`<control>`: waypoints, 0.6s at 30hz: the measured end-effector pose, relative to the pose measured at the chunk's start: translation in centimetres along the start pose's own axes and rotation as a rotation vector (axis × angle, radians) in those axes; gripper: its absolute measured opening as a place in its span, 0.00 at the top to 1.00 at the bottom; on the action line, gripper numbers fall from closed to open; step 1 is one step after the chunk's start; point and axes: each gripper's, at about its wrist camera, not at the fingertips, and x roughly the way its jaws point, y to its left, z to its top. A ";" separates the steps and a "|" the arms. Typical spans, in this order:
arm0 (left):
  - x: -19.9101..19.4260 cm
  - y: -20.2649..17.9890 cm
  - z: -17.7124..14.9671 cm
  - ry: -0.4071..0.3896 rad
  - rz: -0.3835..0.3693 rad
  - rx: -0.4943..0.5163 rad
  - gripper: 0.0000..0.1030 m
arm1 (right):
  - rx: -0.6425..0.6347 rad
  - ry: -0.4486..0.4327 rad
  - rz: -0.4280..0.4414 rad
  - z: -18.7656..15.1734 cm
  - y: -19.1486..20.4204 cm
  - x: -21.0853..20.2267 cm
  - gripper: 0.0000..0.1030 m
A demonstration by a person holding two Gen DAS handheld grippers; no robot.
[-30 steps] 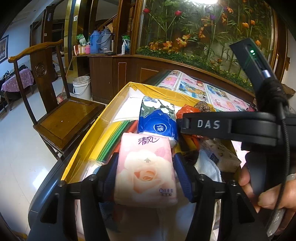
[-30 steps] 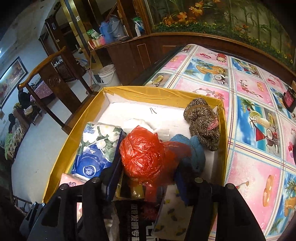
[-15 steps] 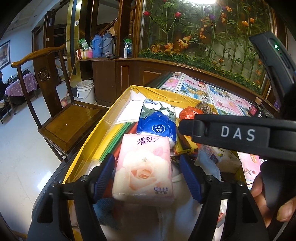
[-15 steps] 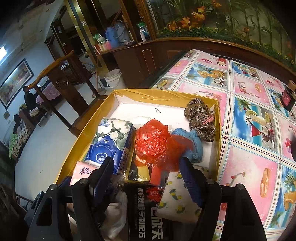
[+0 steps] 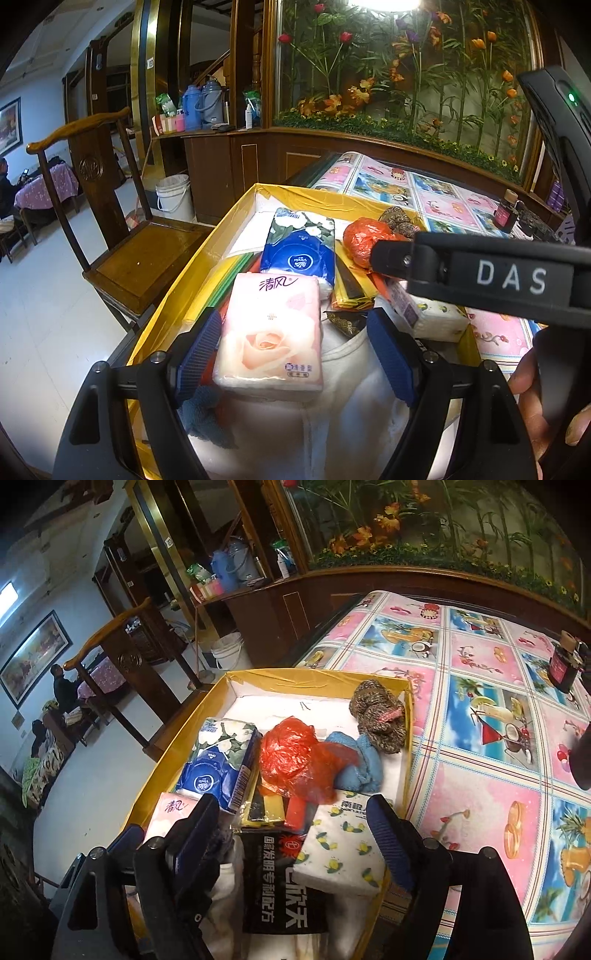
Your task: Organize soft objects
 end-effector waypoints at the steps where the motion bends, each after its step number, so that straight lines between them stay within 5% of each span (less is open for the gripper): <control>1: -0.1 -0.1 0.0 -0.002 0.002 0.002 0.21 | 0.003 -0.002 0.000 -0.1 -0.2 -0.2 0.16; 18: -1.5 -1.3 -0.8 -0.028 0.036 0.039 0.18 | -0.019 -0.076 0.009 -2.9 -1.3 -3.9 0.10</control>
